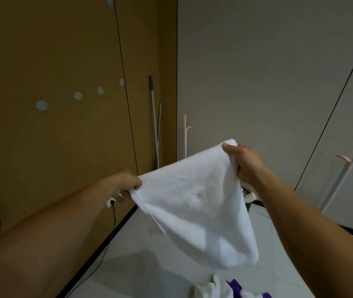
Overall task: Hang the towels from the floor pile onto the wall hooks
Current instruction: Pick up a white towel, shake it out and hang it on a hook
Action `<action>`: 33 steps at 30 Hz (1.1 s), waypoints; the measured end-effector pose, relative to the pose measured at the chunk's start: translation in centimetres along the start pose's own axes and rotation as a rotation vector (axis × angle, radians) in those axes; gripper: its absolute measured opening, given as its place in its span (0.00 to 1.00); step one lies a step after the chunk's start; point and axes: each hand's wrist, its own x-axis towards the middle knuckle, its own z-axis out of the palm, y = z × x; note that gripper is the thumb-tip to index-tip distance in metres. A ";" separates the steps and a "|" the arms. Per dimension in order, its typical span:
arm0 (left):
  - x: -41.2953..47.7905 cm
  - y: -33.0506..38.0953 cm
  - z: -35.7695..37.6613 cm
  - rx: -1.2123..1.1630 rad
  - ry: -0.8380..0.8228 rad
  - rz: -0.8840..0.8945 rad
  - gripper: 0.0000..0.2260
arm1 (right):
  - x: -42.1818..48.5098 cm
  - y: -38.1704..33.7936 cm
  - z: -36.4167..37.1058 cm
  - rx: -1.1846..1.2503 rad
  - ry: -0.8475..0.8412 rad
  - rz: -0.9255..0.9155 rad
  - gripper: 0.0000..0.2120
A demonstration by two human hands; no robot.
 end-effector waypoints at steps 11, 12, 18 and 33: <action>1.9 0.1 -1.7 -0.893 0.102 0.018 0.06 | 0.8 3.0 -1.1 -0.303 -0.073 0.090 0.19; 2.0 0.0 -1.7 -0.909 0.082 0.001 0.05 | 0.7 4.0 -1.2 -0.475 -0.061 0.108 0.20; 1.0 0.2 -4.4 -1.072 -0.217 0.298 0.11 | 2.0 3.0 -2.3 0.056 -0.113 0.139 0.21; 2.9 -2.7 -1.0 -0.452 0.029 -0.032 0.08 | 1.3 8.5 -4.5 -0.437 -0.007 0.321 0.16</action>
